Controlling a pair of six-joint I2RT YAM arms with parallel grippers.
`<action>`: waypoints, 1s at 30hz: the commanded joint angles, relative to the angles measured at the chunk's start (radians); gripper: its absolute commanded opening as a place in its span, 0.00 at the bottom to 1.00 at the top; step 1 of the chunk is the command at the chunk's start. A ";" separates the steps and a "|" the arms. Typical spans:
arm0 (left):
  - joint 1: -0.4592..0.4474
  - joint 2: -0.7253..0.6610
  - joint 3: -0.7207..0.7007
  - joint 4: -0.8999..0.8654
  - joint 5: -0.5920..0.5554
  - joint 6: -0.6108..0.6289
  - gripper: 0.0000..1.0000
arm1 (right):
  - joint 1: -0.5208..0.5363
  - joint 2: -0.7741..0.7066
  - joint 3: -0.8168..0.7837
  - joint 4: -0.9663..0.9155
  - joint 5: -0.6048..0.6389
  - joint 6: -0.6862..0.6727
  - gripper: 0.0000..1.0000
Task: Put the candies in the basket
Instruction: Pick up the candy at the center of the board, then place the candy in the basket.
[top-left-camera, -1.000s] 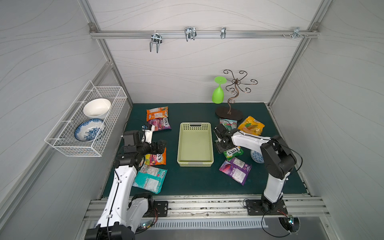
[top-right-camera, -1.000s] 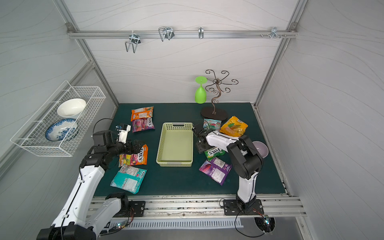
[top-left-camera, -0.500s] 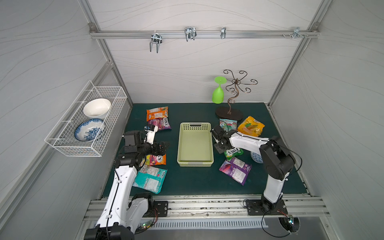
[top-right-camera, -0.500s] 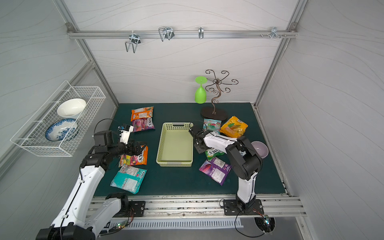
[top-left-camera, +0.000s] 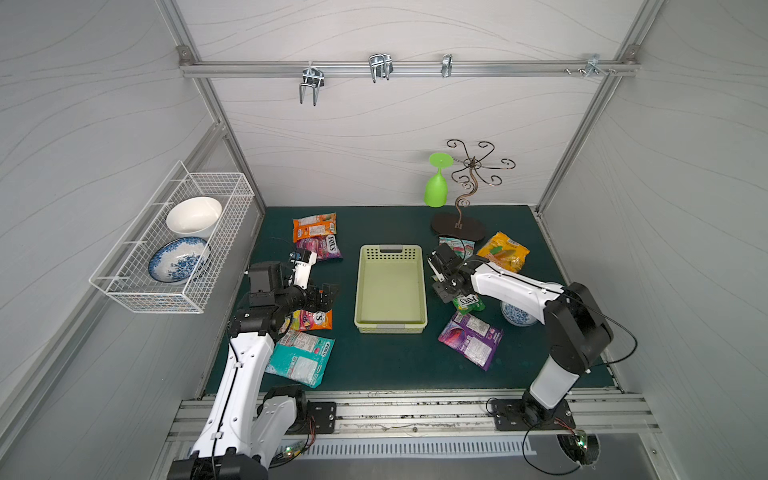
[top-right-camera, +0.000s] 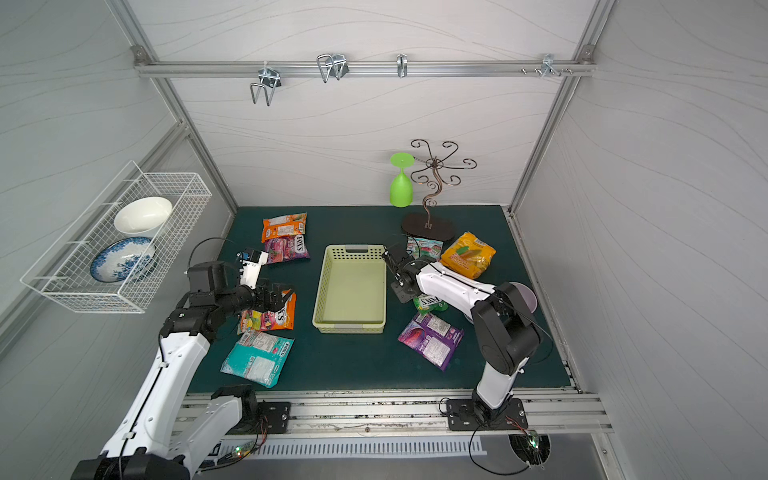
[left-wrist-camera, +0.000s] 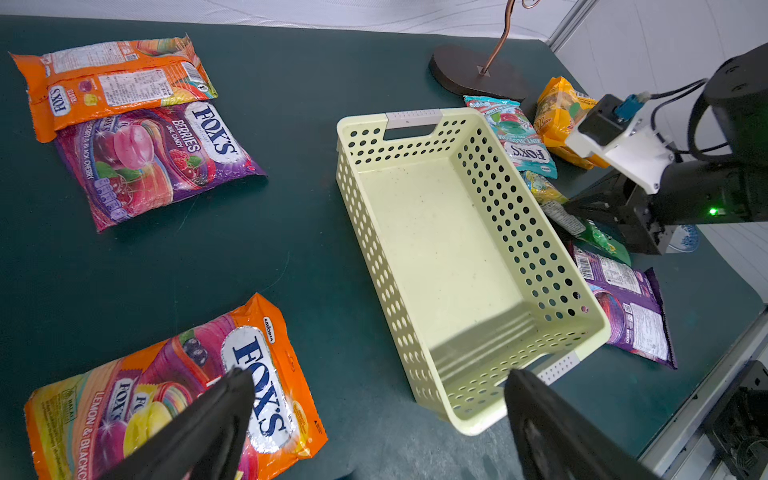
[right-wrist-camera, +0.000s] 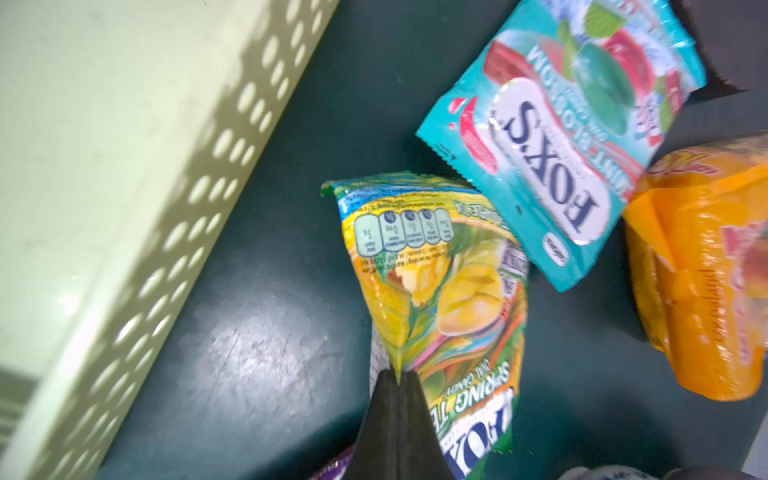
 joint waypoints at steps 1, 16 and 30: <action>-0.002 -0.009 0.045 0.005 0.006 0.009 0.98 | 0.002 -0.062 0.049 -0.065 0.024 -0.035 0.00; -0.007 -0.002 0.052 0.002 0.008 0.003 0.98 | 0.004 -0.190 0.191 -0.128 -0.030 -0.213 0.00; -0.006 -0.014 0.045 0.006 0.011 0.006 0.98 | 0.039 -0.139 0.364 -0.048 -0.177 -0.460 0.00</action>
